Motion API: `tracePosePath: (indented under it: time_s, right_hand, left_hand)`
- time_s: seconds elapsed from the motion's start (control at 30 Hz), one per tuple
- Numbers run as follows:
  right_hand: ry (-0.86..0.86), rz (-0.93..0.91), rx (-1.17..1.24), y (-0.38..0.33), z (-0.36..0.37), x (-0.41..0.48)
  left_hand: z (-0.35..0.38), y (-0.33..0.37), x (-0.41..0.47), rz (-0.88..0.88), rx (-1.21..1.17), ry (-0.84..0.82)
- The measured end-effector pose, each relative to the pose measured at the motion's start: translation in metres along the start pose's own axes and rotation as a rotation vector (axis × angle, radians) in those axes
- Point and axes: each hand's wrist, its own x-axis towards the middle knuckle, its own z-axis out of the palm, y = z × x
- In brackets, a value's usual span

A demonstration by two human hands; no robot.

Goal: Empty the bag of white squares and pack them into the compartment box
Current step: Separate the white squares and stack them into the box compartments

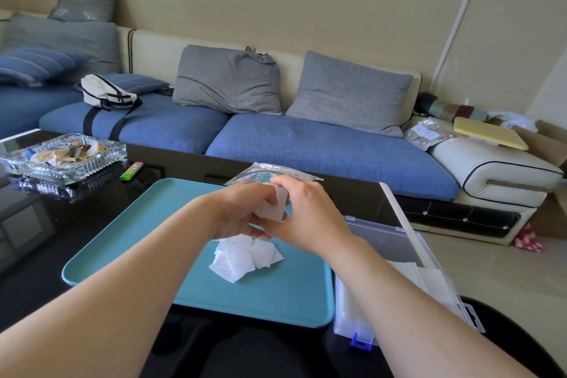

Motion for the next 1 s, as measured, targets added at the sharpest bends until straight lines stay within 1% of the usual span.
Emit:
tracePosePath:
  time_s: [0.2, 0.4, 0.5, 0.6, 0.83, 1.0]
  right_hand:
    - [0.031, 0.074, -0.082, -0.0049, -0.0014, 0.0020]
    - [0.066, 0.111, -0.153, -0.0067, -0.0033, 0.0019]
    - [0.082, 0.103, -0.164, -0.0072, -0.0045, 0.0012]
    - [0.112, 0.102, -0.136, -0.0071, -0.0051, 0.0009]
    - [0.142, 0.073, -0.120, -0.0081, -0.0066, -0.0005]
    - [0.103, 0.063, -0.163, -0.0097, -0.0072, 0.0004]
  left_hand:
    - [0.0041, 0.0009, 0.0012, 0.035, -0.069, -0.007]
    - [0.0066, 0.0024, -0.0008, 0.074, -0.085, -0.005]
    - [0.0054, 0.0037, -0.0009, 0.079, -0.133, -0.029]
    - [0.0041, 0.0046, -0.0017, 0.064, -0.194, -0.007]
    - [0.0065, 0.0044, -0.0040, 0.058, -0.196, 0.025]
    - [0.0042, 0.0018, 0.0023, 0.067, -0.200, 0.035]
